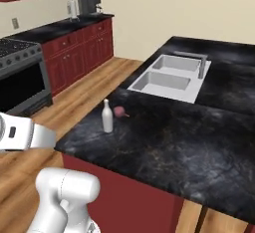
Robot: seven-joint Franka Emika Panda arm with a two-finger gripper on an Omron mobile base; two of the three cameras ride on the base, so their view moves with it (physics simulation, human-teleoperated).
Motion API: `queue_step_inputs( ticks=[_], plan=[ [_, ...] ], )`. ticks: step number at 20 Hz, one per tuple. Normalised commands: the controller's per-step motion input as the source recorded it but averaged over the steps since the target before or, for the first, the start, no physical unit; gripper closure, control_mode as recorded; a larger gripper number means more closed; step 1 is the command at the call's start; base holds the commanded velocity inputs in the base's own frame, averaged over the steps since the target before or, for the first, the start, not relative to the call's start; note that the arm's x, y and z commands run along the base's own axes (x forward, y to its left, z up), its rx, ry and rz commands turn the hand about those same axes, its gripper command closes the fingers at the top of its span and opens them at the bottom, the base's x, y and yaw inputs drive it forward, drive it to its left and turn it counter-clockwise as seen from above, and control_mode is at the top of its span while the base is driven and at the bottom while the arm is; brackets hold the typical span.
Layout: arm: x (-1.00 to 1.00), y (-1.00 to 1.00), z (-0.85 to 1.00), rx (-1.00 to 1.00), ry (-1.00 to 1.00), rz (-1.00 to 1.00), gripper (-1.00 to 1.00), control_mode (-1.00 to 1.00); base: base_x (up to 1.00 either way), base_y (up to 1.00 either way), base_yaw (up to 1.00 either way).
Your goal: Place the liquor on the top shelf of the fridge to keep it out of children's reach, and place the onion and lime on lower shelves for easy access.
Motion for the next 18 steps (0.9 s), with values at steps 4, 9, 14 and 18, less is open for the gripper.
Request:
queue_step_inputs(
  ticks=[4, 9, 14, 18],
  plan=[
    [0.00, 0.00, 0.00, 0.00, 0.00, 0.00, -1.00, 1.00, 0.03, 0.59, -0.44],
    [0.00, 0.00, 0.00, 0.00, 0.00, 0.00, -1.00, 1.00, 0.02, 0.48, -0.42],
    [0.00, 0.00, 0.00, 0.00, 0.00, 0.00, -1.00, 1.00, 0.05, 0.34, -0.30],
    [0.13, 0.03, 0.00, 0.00, 0.00, -0.03, -1.00, -1.00, 0.03, 0.06, -0.04]
  ],
)
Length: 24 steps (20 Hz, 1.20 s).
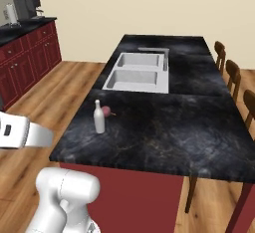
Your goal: Place the liquor on the top shelf of the fridge to keep it out of children's reach, and place the onion and lime on lower shelves for easy access.
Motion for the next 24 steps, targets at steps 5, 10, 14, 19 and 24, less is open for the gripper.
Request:
queue_step_inputs(
  ticks=[5, 10, 14, 19, 24],
  plan=[
    [0.38, 0.00, 0.00, 0.00, 0.02, 0.00, -1.00, -1.00, 0.00, 0.00, 0.00],
    [0.60, 0.00, 0.00, 0.02, 0.03, 0.00, -1.00, -1.00, 0.00, 0.00, 0.00],
    [0.55, 0.01, -0.17, 0.01, 0.02, 0.00, -1.00, -1.00, 0.00, 0.00, 0.00],
    [0.44, 0.05, -0.31, 0.01, 0.01, 0.00, -1.00, -1.00, 0.00, 0.00, 0.00],
    [0.32, 0.12, -0.36, 0.07, 0.00, 0.00, -1.00, -1.00, 0.00, 0.00, 0.00]
  ],
)
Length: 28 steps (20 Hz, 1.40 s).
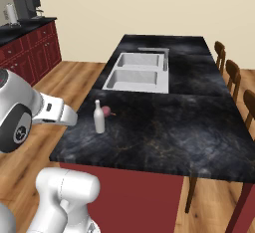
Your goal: Place the liquor on the top shelf of the fridge to keep it out of children's reach, and place the onion and lime on lower shelves for easy access.
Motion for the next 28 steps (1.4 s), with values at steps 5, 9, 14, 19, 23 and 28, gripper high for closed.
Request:
queue_step_inputs(
  ticks=[5, 9, 14, 19, 23, 28],
  plan=[
    [0.29, 0.07, -0.14, 0.09, -0.02, 0.00, -1.00, -1.00, 0.00, 0.00, 0.00],
    [0.31, 0.00, 0.00, 0.09, -0.05, 0.00, -1.00, -1.00, 0.00, 0.00, 0.00],
    [0.26, 0.00, 0.00, 0.03, -0.03, -0.03, -1.00, -1.00, 0.00, 0.00, 0.00],
    [0.29, 0.00, -0.02, 0.00, -0.01, 0.00, -1.00, -1.00, 0.00, 0.00, 0.00],
    [0.34, 0.00, -0.07, 0.00, 0.00, 0.00, -1.00, -1.00, 0.00, 0.00, 0.00],
    [0.30, 0.00, -0.17, 0.00, 0.00, 0.00, -1.00, -1.00, 0.00, 0.00, 0.00]
  ],
)
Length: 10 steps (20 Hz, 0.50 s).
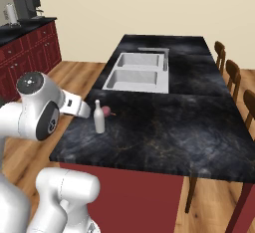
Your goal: Place the liquor on the top shelf of the fridge to keep it out of children's reach, and place the onion and lime on lower shelves for easy access.
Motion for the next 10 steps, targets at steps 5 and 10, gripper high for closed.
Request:
queue_step_inputs(
  ticks=[5, 10],
  plan=[
    [0.28, 0.00, -0.23, 0.00, 0.00, 0.00, -1.00, -1.00, 0.00, 0.00, 0.00],
    [0.29, 0.00, -0.25, 0.00, 0.00, 0.00, -1.00, -1.00, 0.00, 0.00, 0.00]
  ],
)
